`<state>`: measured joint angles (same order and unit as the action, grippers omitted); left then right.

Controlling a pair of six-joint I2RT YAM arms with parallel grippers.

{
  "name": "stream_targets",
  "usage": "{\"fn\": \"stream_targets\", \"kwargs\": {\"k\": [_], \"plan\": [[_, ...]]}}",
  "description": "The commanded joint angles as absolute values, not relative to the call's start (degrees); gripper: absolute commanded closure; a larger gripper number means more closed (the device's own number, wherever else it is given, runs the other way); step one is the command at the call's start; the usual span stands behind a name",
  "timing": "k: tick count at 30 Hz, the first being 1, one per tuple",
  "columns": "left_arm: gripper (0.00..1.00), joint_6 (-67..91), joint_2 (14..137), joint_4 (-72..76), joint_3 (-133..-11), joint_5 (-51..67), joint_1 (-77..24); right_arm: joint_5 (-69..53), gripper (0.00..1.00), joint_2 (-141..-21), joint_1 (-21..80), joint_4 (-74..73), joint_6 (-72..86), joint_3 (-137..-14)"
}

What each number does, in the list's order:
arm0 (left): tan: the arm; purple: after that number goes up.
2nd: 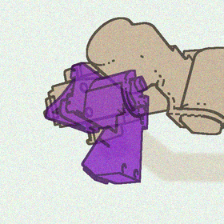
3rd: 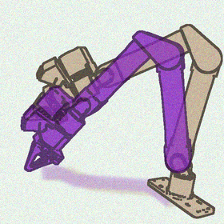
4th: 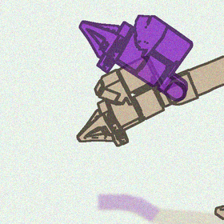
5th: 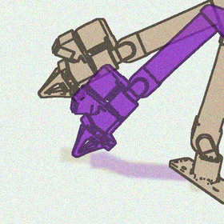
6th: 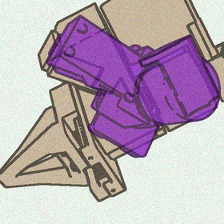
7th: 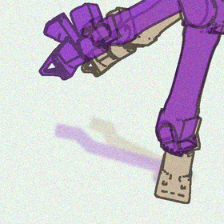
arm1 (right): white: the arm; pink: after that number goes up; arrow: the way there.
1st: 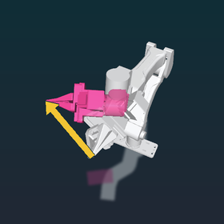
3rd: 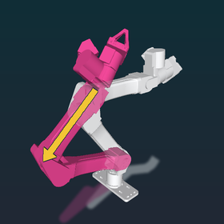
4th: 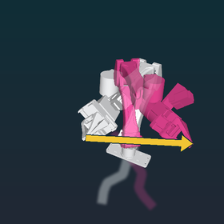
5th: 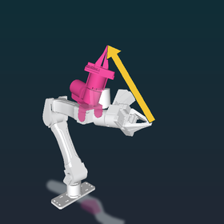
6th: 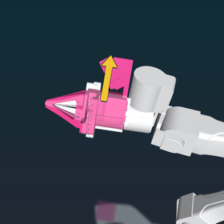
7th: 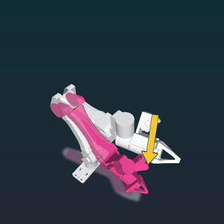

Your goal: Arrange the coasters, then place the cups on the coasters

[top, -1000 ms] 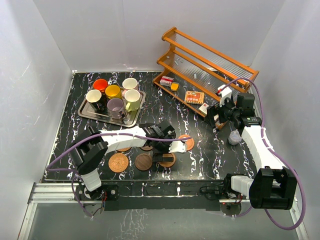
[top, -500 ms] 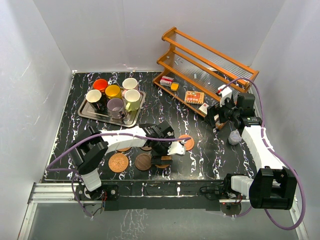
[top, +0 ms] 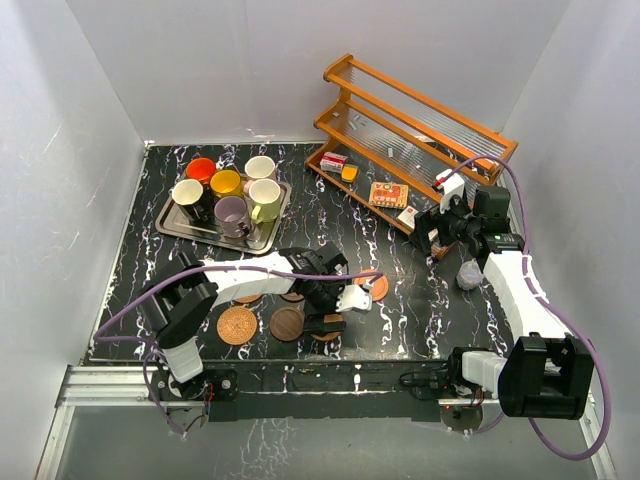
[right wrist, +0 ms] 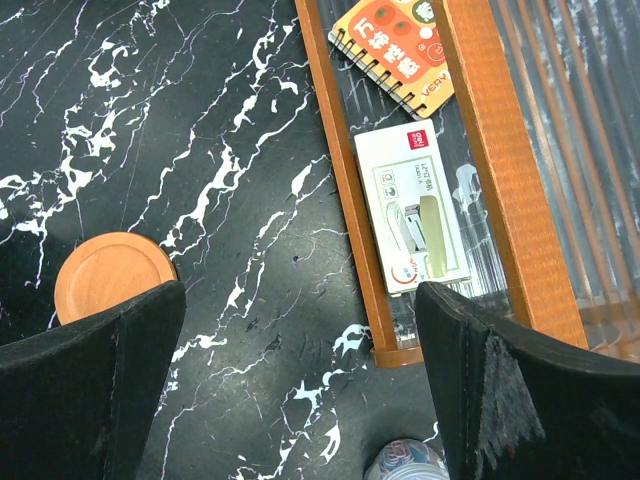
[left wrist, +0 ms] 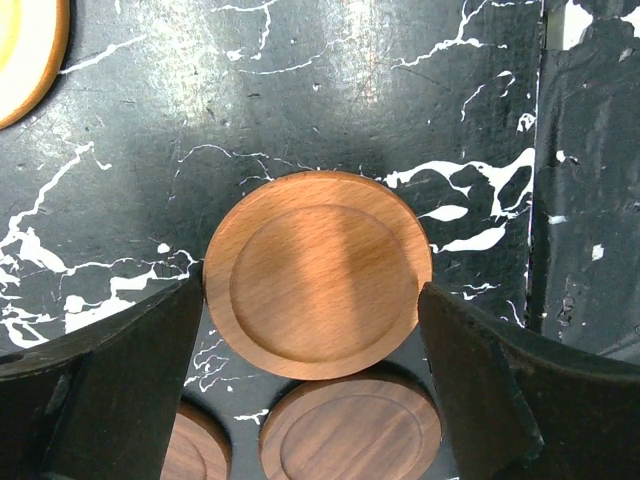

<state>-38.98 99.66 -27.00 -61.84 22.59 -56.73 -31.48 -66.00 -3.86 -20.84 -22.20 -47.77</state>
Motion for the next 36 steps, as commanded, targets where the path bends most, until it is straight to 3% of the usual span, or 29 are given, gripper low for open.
{"fn": "stream_targets", "kwargs": {"k": [1, 21, 36], "plan": [[0.13, -38.2, 100.3, -26.3, -61.9, 24.5, -57.0, -32.3, 0.02, -65.2, -4.1, -18.9, -22.6, -47.7], [0.12, -36.0, 100.0, -12.7, -58.1, 14.8, -59.5, -32.6, 0.02, -65.3, -4.5, -18.9, -22.4, -47.7], [0.12, -34.5, 100.2, -14.2, -60.2, 16.1, -60.3, -33.1, 0.02, -65.0, -4.9, -19.0, -22.5, -47.6]]}}
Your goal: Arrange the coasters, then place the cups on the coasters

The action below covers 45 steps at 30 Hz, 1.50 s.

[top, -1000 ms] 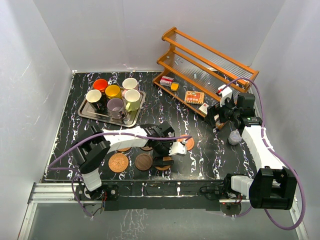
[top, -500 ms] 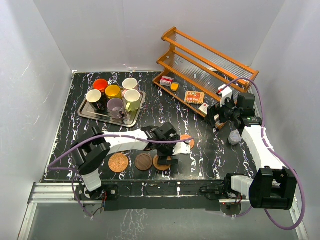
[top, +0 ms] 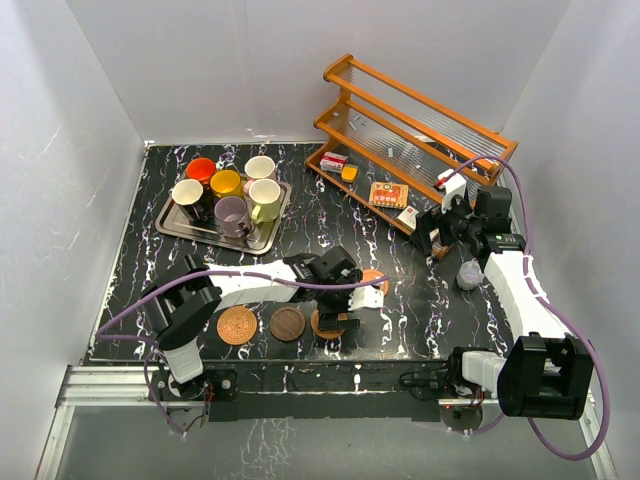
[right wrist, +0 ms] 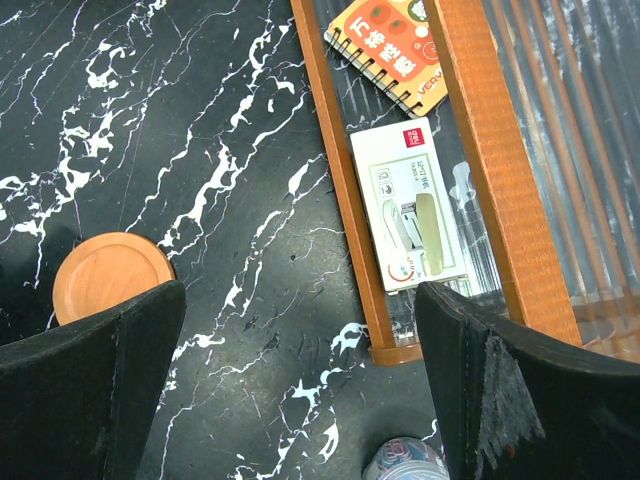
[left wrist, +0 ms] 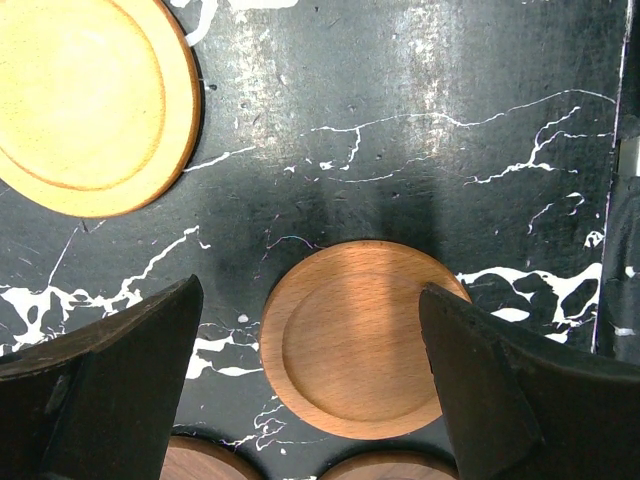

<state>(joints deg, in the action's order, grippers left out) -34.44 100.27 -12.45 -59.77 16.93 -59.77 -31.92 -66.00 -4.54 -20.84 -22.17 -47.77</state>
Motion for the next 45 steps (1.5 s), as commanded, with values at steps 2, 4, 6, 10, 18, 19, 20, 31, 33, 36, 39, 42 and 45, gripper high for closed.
{"fn": "stream_targets", "kwargs": {"k": [2, 4, 6, 10, 18, 19, 20, 31, 33, 36, 39, 42, 45], "plan": [[0.11, -35.1, 99.3, -15.1, -61.1, 15.6, -60.1, -33.1, 0.02, -65.1, -4.9, -19.0, -22.5, -47.6], [0.11, -35.7, 98.9, -16.6, -62.8, 15.6, -59.8, -33.3, 0.02, -65.3, -4.9, -19.0, -22.5, -47.7], [0.11, -36.3, 98.9, -18.0, -64.7, 16.2, -59.1, -33.4, 0.02, -65.5, -4.9, -19.0, -22.4, -47.7], [0.11, -35.3, 99.4, -18.7, -68.6, 17.5, -57.7, -33.4, 0.02, -65.1, -5.0, -19.0, -22.3, -47.7], [0.1, -25.7, 105.1, -11.2, -73.5, 9.7, -56.6, -34.7, 0.02, -63.3, -6.7, -18.4, -19.8, -48.4], [0.1, -24.3, 106.2, -10.8, -74.6, 8.7, -56.4, -34.7, 0.02, -63.0, -6.9, -18.3, -19.5, -48.4], [0.1, -23.0, 107.4, -10.5, -75.5, 8.0, -56.3, -34.7, 0.02, -62.8, -7.1, -18.2, -19.4, -48.4], [0.11, -16.2, 115.7, -7.7, -81.6, 4.6, -53.7, -34.4, 0.02, -62.1, -7.7, -18.1, -19.2, -48.3], [0.11, -16.3, 115.7, -7.5, -81.2, 4.3, -53.3, -34.4, 0.02, -62.2, -7.7, -18.1, -19.3, -48.3], [0.11, -16.9, 115.2, -7.5, -79.3, 4.4, -52.6, -34.5, 0.02, -62.3, -7.7, -18.1, -19.4, -48.3], [0.11, -18.3, 113.4, -7.8, -76.3, 4.2, -51.6, -34.5, 0.02, -62.3, -7.7, -18.0, -19.5, -48.3], [0.11, -19.7, 111.2, -8.8, -73.4, 3.8, -50.6, -34.7, 0.02, -62.6, -7.7, -18.1, -19.5, -48.3], [0.11, -21.2, 108.4, -10.2, -70.8, 3.3, -49.2, -34.8, 0.02, -62.8, -7.7, -18.1, -19.5, -48.3]]}}
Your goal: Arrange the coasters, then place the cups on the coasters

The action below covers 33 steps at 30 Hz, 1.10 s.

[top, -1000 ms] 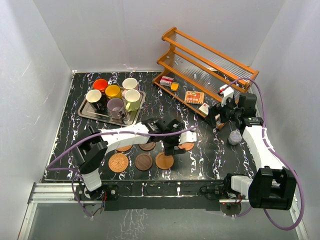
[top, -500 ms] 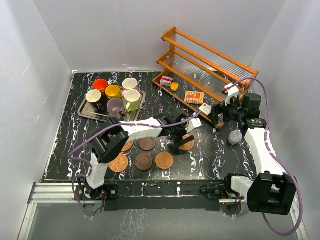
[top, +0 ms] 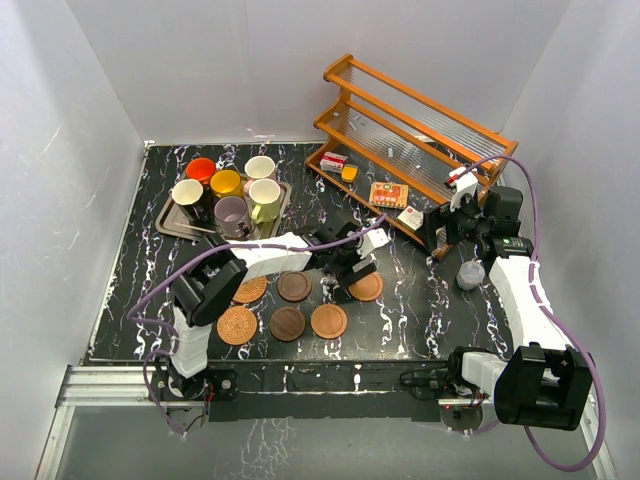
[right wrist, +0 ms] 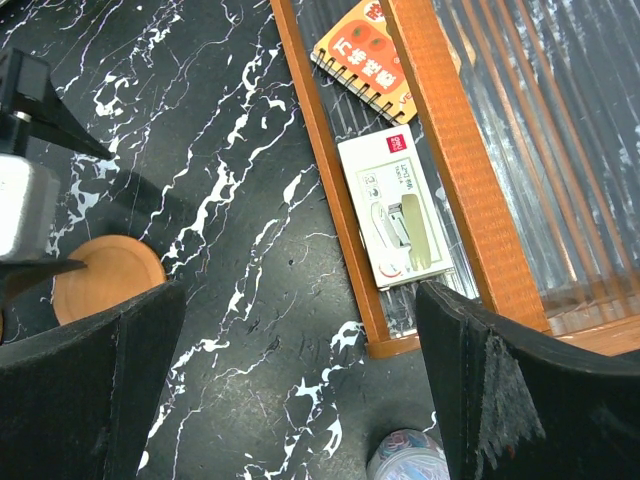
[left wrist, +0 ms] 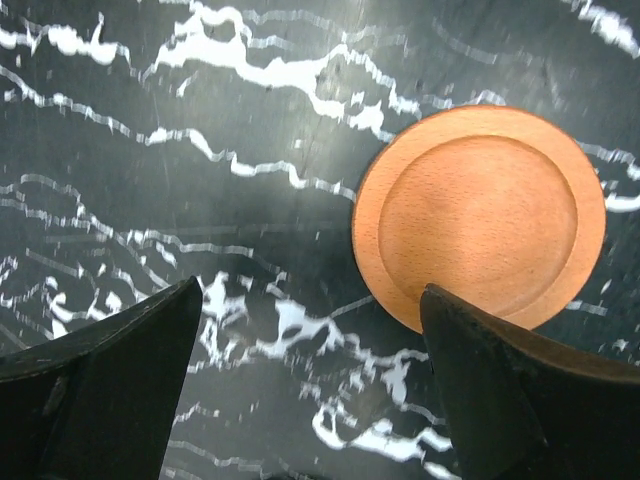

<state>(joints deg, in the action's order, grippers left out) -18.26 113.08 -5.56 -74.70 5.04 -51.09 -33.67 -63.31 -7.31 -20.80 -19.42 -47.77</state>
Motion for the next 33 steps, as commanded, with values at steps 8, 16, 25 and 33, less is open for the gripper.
{"fn": "stream_targets", "kwargs": {"k": [8, 16, 25, 33], "plan": [[0.11, -24.4, 101.9, -11.5, -63.2, 0.8, -47.3, -35.2, 0.02, -63.5, -7.7, -18.1, -19.6, -48.3], [0.11, -26.2, 98.9, -12.2, -59.8, -0.4, -46.3, -35.1, 0.02, -63.6, -7.7, -18.1, -19.6, -48.3], [0.11, -26.3, 98.0, -12.3, -58.7, -0.3, -45.8, -34.9, 0.02, -63.4, -7.7, -18.1, -19.7, -48.1], [0.11, -26.7, 96.2, -14.5, -58.2, 1.9, -45.7, -34.9, 0.02, -63.6, -7.7, -18.1, -19.8, -48.1]]}}
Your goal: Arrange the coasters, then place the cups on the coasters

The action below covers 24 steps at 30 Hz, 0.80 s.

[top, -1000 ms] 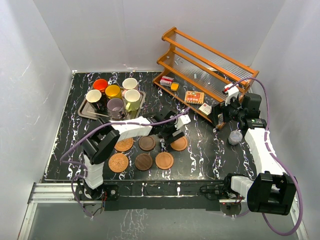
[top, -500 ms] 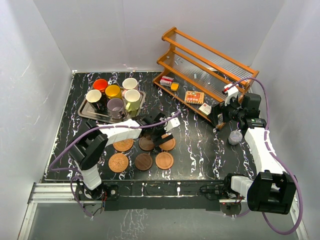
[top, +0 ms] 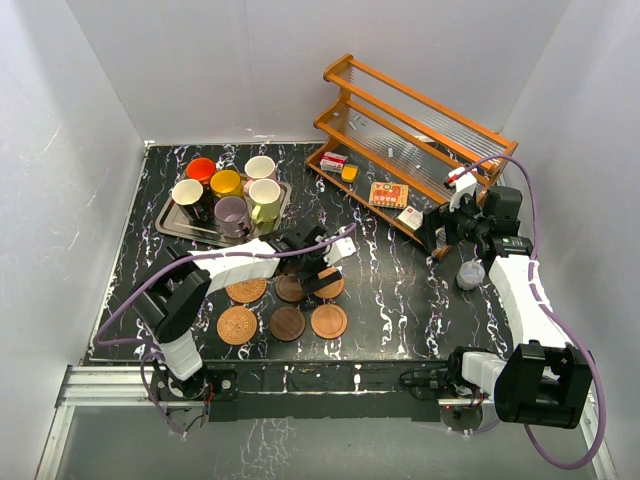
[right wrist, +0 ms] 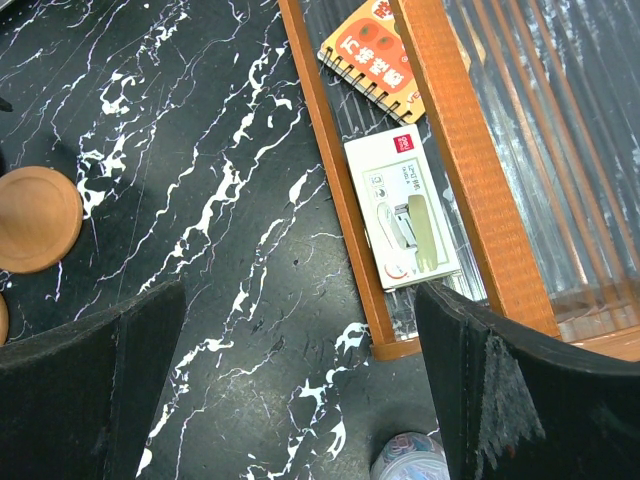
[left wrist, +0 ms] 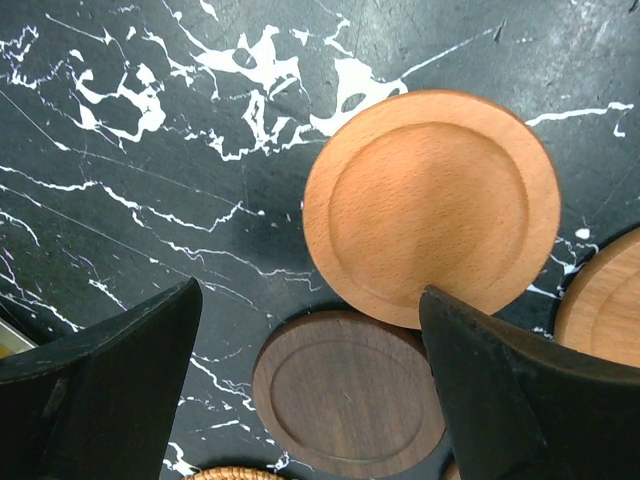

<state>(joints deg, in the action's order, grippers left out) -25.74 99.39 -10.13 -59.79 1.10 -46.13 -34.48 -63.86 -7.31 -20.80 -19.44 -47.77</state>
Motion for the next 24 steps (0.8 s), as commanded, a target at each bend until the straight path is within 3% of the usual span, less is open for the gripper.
{"fn": "stream_targets", "kwargs": {"k": [1, 24], "plan": [[0.11, -26.8, 96.0, -14.6, -58.1, 2.1, -45.7, -34.9, 0.02, -63.6, -7.7, -18.0, -19.8, -48.1], [0.11, -25.7, 101.5, -16.2, -64.3, 11.1, -46.4, -34.9, 0.02, -63.7, -7.8, -18.1, -19.9, -48.0]]}}
